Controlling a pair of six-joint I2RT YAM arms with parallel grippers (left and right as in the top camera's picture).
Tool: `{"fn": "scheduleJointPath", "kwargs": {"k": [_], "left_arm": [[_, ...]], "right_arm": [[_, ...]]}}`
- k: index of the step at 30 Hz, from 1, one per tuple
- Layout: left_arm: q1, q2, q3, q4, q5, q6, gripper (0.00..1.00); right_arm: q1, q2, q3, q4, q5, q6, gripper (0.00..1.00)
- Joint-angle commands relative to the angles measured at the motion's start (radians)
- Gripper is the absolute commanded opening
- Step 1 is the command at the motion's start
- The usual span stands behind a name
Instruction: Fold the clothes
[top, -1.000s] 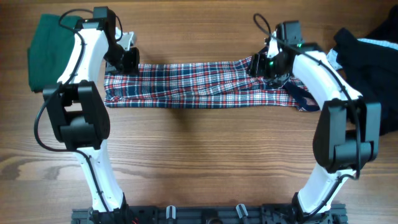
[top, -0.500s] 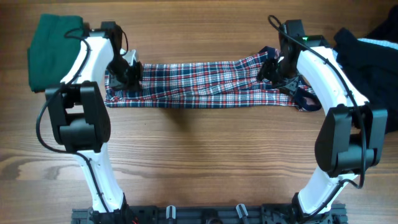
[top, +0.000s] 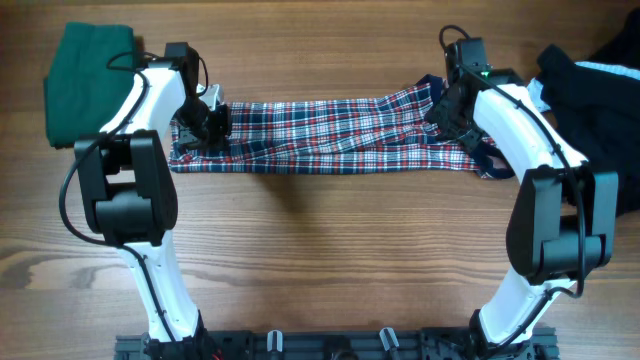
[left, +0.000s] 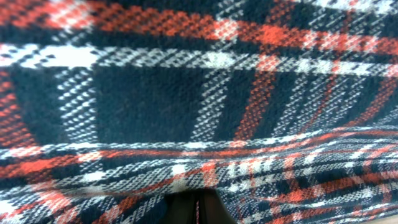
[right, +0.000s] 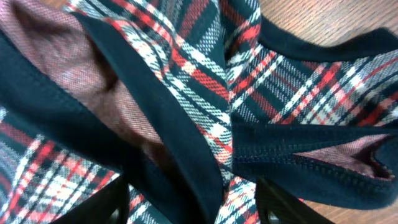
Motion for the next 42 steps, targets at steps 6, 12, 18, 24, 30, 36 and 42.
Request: {"fn": "scheduleJointPath", "kwargs": {"k": [6,12,18,24,30,36,42], "left_arm": [[-0.002,-0.023,-0.013,0.011,-0.011,-0.013,0.04],[-0.002,-0.023,-0.013,0.011,-0.011,-0.013,0.04],[-0.002,-0.023,-0.013,0.011,-0.011,-0.013,0.04],[-0.002,-0.023,-0.013,0.011,-0.011,-0.012,0.04],[-0.002,-0.023,-0.013,0.018,-0.011,-0.012,0.04],[-0.002,-0.023,-0.013,0.019,-0.015,-0.008,0.04],[-0.002,-0.023,-0.013,0.022,-0.015,-0.008,0.04]], "right_arm": [[-0.002,-0.01,-0.021,0.048,0.029,-0.013,0.36],[-0.002,-0.01,-0.021,0.038,0.028,-0.037,0.21],[-0.002,-0.011,-0.021,-0.032,0.028,-0.045,0.05],[-0.002,-0.052,-0.021,-0.083,-0.001,-0.103,0.04],[-0.005,-0.161,-0.02,-0.107,-0.056,-0.156,0.05],[-0.042,-0.212,-0.02,-0.23,-0.061,-0.167,0.05],[-0.073,-0.212,-0.02,-0.322,-0.061,-0.195,0.05]]}}
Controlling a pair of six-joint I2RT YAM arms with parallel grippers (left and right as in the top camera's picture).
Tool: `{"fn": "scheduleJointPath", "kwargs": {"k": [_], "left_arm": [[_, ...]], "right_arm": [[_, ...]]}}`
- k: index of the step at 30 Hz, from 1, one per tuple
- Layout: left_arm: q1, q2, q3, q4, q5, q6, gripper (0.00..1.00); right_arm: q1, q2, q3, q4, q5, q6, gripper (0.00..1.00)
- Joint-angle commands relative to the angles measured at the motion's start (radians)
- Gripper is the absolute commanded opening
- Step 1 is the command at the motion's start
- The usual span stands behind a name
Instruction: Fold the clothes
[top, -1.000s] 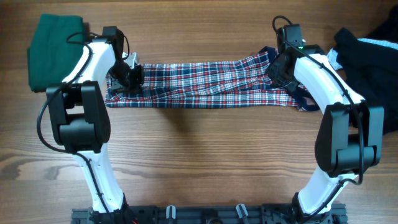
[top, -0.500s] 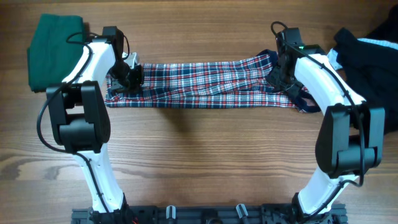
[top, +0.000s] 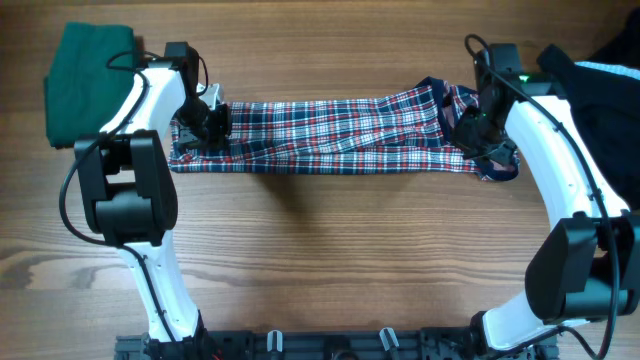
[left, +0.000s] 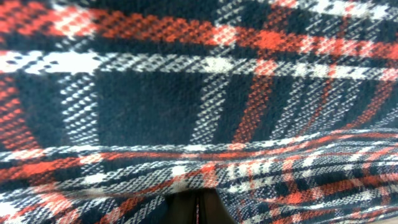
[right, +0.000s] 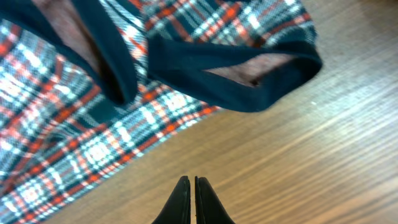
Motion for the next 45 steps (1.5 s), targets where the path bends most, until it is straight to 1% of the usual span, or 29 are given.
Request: {"fn": "scheduleJointPath", "kwargs": {"k": [1,2,3,5,6,8,9,16,22,31,35,38,40,45], "left_arm": [[-0.002,-0.023,-0.013,0.018,-0.015,-0.009,0.04],[-0.002,-0.023,-0.013,0.019,-0.015,-0.009,0.04],[-0.002,-0.023,-0.013,0.022,-0.015,-0.009,0.04],[-0.002,-0.023,-0.013,0.024,-0.014,-0.009,0.04],[-0.002,-0.023,-0.013,0.025,-0.014,-0.009,0.04],[-0.002,-0.023,-0.013,0.024,-0.014,-0.009,0.04],[-0.002,-0.023,-0.013,0.024,-0.014,-0.009,0.04],[-0.002,-0.023,-0.013,0.024,-0.014,-0.009,0.04],[-0.002,-0.022,-0.013,0.026,-0.015,-0.009,0.04],[-0.002,-0.022,-0.013,0.026,-0.015,-0.009,0.04],[-0.002,-0.022,-0.013,0.026,-0.015,-0.009,0.04],[-0.002,-0.022,-0.013,0.026,-0.015,-0.009,0.04],[-0.002,-0.022,-0.013,0.026,-0.015,-0.009,0.04],[-0.002,-0.022,-0.013,0.026,-0.015,-0.009,0.04]], "right_arm": [[-0.011,-0.013,-0.008,0.006,-0.018,-0.029,0.09],[-0.011,-0.013,-0.008,0.016,-0.024,-0.029,0.12],[-0.011,-0.012,-0.009,0.032,-0.032,-0.029,0.24],[-0.01,-0.005,-0.011,0.069,-0.043,-0.029,0.34],[-0.01,0.002,-0.016,0.097,-0.05,-0.029,0.42],[-0.01,0.015,-0.027,0.143,-0.062,-0.032,0.49],[-0.01,0.025,-0.035,0.167,-0.066,-0.033,0.49],[-0.01,0.105,-0.097,0.312,-0.091,-0.034,0.48],[-0.01,0.16,-0.101,0.38,-0.095,-0.034,0.43],[-0.01,0.175,-0.101,0.436,-0.094,-0.047,0.41],[-0.01,0.175,-0.101,0.455,-0.095,-0.049,0.28],[-0.01,0.175,-0.101,0.454,-0.095,-0.052,0.21],[-0.01,0.175,-0.101,0.452,-0.095,-0.056,0.19],[-0.01,0.175,-0.116,0.454,-0.095,-0.055,0.18]]}}
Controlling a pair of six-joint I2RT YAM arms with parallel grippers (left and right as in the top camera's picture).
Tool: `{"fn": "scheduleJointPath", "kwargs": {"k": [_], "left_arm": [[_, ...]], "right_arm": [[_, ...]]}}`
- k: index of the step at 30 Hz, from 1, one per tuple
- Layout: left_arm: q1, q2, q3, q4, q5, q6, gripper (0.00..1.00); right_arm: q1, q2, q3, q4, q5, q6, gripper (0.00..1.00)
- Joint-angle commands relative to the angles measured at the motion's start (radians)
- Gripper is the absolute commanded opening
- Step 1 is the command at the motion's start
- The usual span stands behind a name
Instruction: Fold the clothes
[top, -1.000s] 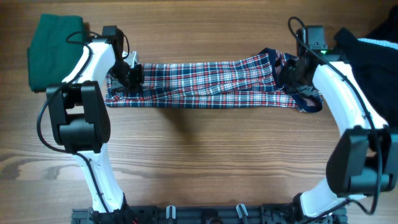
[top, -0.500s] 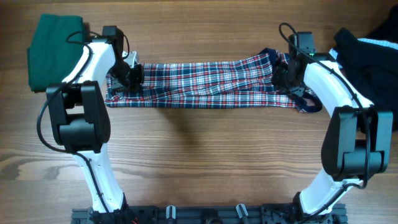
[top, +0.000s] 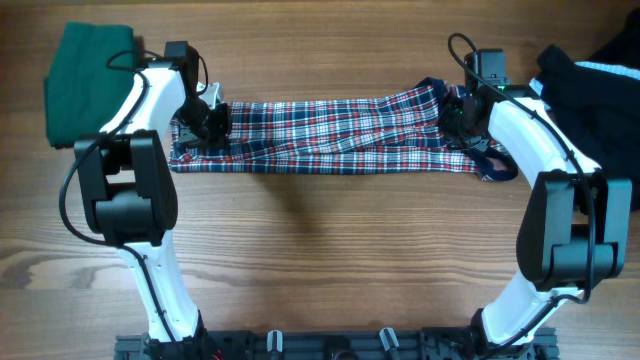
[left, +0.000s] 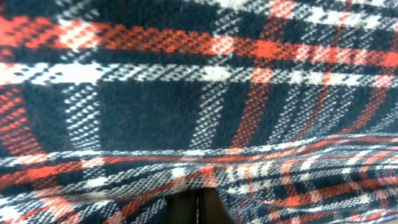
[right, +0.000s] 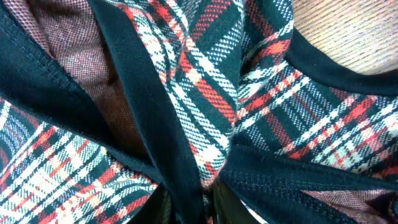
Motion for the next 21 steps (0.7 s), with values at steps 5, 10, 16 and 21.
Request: {"fn": "scheduleJointPath", "kwargs": {"k": [5,10,16,21], "left_arm": [[-0.002,-0.022,-0.013,0.014,-0.015,-0.009,0.04],[-0.002,-0.022,-0.013,0.014,-0.015,-0.009,0.04],[-0.002,-0.022,-0.013,0.014,-0.015,-0.009,0.04],[-0.002,-0.022,-0.013,0.014,-0.019,-0.008,0.04]], "right_arm": [[0.0,0.018,-0.051,0.014,-0.009,-0.036,0.04],[0.0,0.006,-0.049,-0.005,-0.009,-0.054,0.04],[0.0,-0.089,-0.047,-0.075,-0.01,-0.061,0.04],[-0.003,-0.18,-0.047,-0.136,-0.01,-0.065,0.05]]}}
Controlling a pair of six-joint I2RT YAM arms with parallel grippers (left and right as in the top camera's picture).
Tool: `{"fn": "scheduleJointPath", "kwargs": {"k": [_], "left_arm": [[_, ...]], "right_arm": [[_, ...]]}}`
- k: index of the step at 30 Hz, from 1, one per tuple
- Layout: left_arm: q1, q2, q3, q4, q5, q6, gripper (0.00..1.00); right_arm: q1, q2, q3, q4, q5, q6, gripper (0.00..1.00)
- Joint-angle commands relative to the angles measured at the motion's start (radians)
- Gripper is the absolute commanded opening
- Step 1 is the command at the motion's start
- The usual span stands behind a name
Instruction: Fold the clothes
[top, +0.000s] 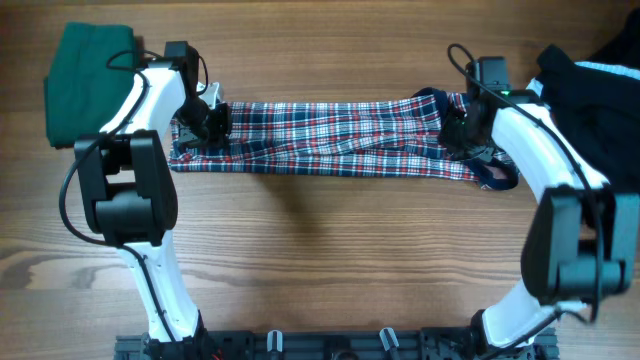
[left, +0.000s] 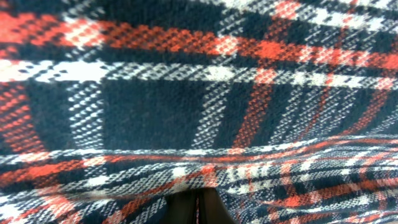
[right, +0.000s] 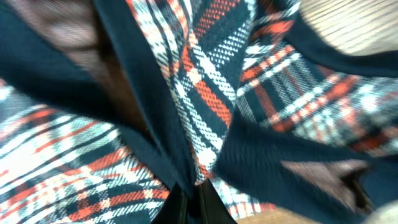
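Note:
A red, white and navy plaid garment (top: 330, 138) lies stretched in a long band across the table. My left gripper (top: 203, 124) is shut on its left end; the left wrist view is filled with plaid cloth (left: 199, 93) and the fingertips (left: 186, 211) pinch it. My right gripper (top: 462, 125) is shut on the navy-trimmed right end, where dark binding (right: 155, 143) runs between the fingertips (right: 176, 208).
A folded green garment (top: 88, 66) lies at the far left corner. A heap of dark clothes (top: 600, 110) with a white piece sits at the right edge. Bare wooden table (top: 330, 260) spreads in front of the plaid garment.
My right gripper has shut on the navy trim at the garment's right end and the cloth there looks pulled a little flatter. The left gripper has not moved.
My left gripper stayed shut on the garment's left end throughout. The right gripper was open over the right end, then shut and off to the right over bare wood, then back over the trim, and now pinches it.

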Motion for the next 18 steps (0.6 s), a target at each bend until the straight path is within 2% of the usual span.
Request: {"fn": "scheduleJointPath", "kwargs": {"k": [1,5,7,12,18], "left_arm": [[-0.002,-0.022,-0.013,0.014,-0.022,-0.009,0.04],[-0.002,-0.022,-0.013,0.014,-0.022,-0.009,0.04],[-0.002,-0.022,-0.013,0.014,-0.022,-0.009,0.04],[-0.002,-0.022,-0.013,0.014,-0.023,-0.008,0.04],[-0.002,-0.022,-0.013,0.015,-0.023,-0.002,0.04]], "right_arm": [[-0.005,-0.108,-0.005,-0.037,-0.006,-0.018,0.04],[-0.008,-0.154,-0.005,-0.095,-0.03,-0.039,0.04],[-0.008,-0.154,-0.005,-0.178,-0.029,-0.04,0.04],[-0.013,-0.153,-0.005,-0.294,0.029,-0.039,0.04],[-0.096,-0.136,-0.024,-0.305,0.072,-0.04,0.04]]}}
